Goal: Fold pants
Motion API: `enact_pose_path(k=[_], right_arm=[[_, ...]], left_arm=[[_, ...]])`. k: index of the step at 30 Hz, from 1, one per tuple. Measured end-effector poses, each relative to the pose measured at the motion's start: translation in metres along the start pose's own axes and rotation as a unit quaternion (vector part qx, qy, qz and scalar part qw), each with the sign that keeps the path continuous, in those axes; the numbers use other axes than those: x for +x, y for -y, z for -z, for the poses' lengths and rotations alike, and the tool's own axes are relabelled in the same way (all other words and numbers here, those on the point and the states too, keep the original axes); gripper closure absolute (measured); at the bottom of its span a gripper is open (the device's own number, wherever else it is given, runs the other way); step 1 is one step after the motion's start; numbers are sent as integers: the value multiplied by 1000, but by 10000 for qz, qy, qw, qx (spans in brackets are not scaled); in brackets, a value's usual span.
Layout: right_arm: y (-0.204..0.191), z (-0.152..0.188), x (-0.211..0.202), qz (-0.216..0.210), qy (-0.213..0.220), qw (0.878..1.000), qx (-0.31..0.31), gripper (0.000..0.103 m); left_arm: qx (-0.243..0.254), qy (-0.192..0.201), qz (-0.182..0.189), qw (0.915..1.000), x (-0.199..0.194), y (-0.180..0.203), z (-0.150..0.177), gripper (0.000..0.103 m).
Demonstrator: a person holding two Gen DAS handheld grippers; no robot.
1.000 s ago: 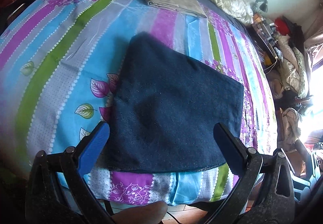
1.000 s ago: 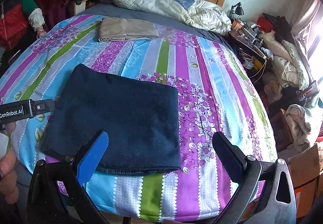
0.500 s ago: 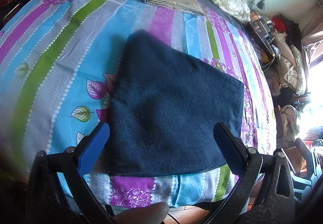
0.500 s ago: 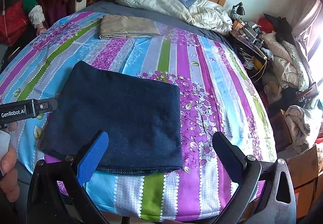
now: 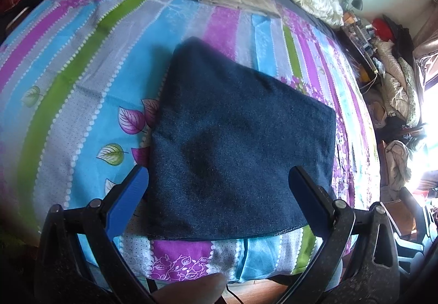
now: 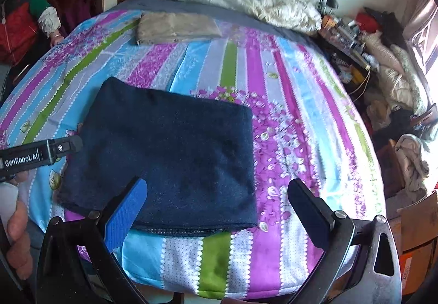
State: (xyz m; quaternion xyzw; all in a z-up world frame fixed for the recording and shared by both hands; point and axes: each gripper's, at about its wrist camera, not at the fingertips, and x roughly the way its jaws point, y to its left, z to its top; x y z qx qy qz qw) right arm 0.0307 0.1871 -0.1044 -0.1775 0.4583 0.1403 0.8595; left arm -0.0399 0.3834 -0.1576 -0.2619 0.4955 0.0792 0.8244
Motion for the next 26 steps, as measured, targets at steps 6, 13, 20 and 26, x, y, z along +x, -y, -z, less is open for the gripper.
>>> enact_pose_path(k=[6,13,20,26], right_arm=[[12,-9,40,-17,-531,9984,201,6],[20,-8,11,-169,-56,9995,244,6],[24,7,-24,-599,315,9968,423,5],[23,14,-30,-752,508,9949,446,5]], left_arm=[[13,-392,-386,9985,34,-8,-11,2],[271,202,-719,9968,7,5,-5,2],[639,895,-667,9917,-36,28,13,2],[537,796,-585,9937,-25,30,17,6]])
